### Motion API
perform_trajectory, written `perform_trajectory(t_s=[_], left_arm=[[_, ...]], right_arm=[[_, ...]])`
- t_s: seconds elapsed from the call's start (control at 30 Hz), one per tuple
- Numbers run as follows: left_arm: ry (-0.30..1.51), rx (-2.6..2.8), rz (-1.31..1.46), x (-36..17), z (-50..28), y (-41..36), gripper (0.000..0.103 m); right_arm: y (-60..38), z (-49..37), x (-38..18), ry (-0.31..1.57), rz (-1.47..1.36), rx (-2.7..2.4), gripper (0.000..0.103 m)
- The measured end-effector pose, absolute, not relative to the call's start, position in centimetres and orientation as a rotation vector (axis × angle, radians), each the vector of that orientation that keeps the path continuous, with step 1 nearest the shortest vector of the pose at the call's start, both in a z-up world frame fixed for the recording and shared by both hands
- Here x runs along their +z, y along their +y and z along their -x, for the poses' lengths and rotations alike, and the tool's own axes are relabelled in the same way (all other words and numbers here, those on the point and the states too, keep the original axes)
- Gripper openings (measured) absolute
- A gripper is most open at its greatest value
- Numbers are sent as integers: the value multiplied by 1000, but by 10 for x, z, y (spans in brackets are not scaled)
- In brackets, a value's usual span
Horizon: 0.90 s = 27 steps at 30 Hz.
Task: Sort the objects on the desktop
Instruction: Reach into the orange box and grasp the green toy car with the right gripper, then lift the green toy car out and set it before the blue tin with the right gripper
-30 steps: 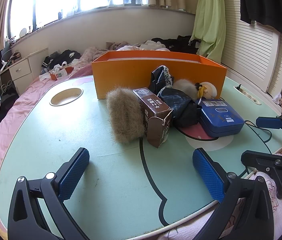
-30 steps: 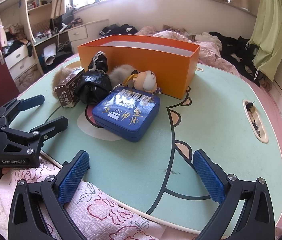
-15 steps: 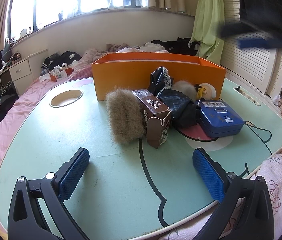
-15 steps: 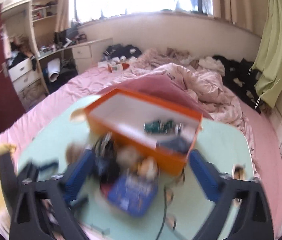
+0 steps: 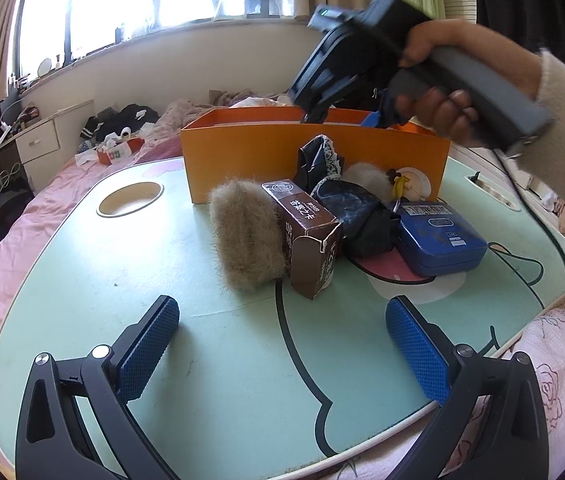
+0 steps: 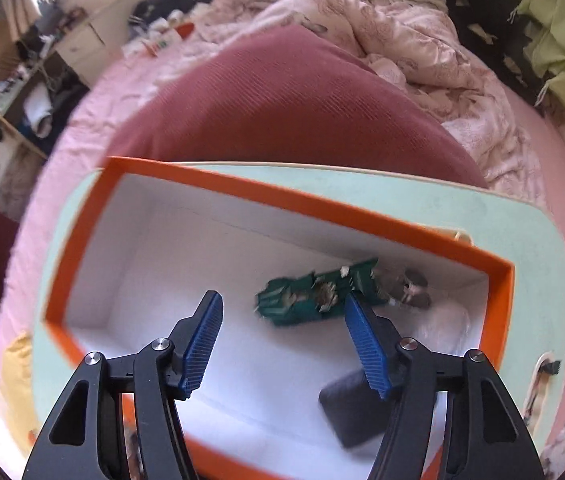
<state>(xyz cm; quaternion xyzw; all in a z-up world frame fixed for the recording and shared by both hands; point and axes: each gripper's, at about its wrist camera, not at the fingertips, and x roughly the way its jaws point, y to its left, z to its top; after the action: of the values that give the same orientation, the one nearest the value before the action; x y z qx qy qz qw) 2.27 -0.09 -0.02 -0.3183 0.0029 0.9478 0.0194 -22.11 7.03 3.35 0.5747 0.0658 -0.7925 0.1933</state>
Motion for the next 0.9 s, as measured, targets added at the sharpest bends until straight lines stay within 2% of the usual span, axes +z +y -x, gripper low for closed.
perform_trajectory(t_s=[0.17,0.2,0.27,0.3,0.43,0.53,0.77,0.9], left_arm=[[9,2943,983,0,-22,-1,103],[9,2943,983,-1,-23,-1,103],[9,2943,983,0,-23,0,103],[9,2942,983,0,-23,0,103],[9,2943,983,0,-23,0,103],[8,2942,983,0,-23,0,103],[8,2942,982,0,-24,0,103],[8,2943,982,0,-24,0,103]], right_arm=[[50,222,25,381,-1596,-2259,66],[46,219,23,446,-1583,-2266,62],[39,213,21,565,-1546,-2279,46],[38,210,22,597,-1535,-2282,43],[44,209,23,585,-1515,-2274,43],[52,207,30,510,-1485,-2296,43],[76,174,94,362,-1151,-2385,43],[97,122,126,328,-1001,-2347,43]])
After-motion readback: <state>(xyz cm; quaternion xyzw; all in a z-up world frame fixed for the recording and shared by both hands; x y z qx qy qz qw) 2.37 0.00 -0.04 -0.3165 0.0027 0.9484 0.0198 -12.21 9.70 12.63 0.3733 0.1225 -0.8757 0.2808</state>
